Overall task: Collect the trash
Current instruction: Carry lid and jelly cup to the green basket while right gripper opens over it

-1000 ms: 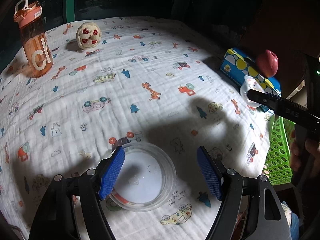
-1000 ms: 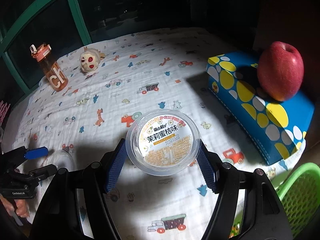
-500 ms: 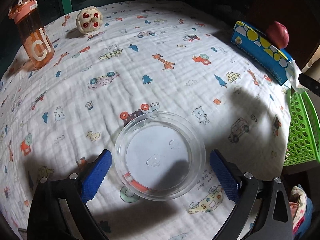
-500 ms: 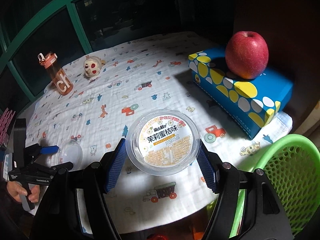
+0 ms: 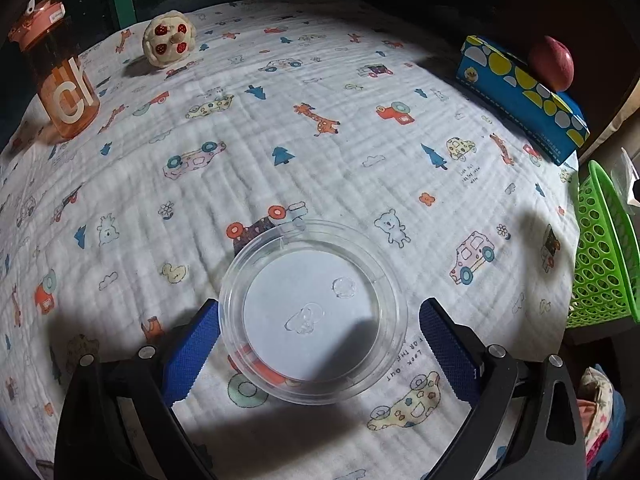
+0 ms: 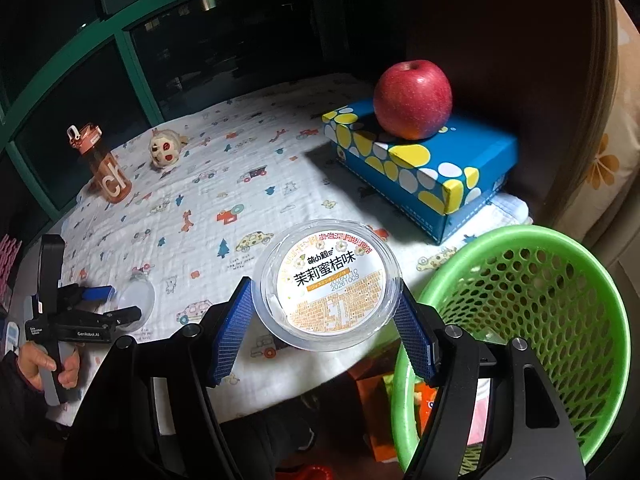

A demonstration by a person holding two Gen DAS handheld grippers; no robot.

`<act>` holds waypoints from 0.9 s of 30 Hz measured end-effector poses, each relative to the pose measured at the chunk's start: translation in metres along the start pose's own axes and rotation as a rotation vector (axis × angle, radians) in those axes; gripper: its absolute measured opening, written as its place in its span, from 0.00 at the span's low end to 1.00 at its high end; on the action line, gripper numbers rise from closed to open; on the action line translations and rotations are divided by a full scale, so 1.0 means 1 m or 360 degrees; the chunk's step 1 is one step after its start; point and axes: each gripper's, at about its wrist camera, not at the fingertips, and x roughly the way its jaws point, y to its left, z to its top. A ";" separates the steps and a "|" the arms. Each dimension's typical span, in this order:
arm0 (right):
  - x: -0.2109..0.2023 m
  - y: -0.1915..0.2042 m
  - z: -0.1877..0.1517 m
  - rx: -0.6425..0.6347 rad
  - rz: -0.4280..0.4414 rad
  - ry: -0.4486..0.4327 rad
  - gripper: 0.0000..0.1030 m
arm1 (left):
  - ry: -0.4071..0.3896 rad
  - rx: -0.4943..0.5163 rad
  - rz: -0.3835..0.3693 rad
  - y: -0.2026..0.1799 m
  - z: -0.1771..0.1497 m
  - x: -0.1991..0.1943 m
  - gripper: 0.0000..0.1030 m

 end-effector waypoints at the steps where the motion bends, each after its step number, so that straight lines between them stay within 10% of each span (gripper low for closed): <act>1: -0.001 -0.002 -0.002 0.0009 -0.0009 0.0001 0.66 | 0.0008 0.0011 0.0012 -0.001 0.000 0.002 0.92; 13: -0.015 -0.027 -0.015 0.0109 -0.0061 -0.0021 0.66 | -0.0022 0.0042 0.0091 -0.005 -0.007 0.008 0.87; 27: -0.045 -0.079 -0.041 0.0238 -0.0251 -0.0038 0.66 | -0.0259 0.0225 -0.0170 -0.100 0.030 -0.052 0.87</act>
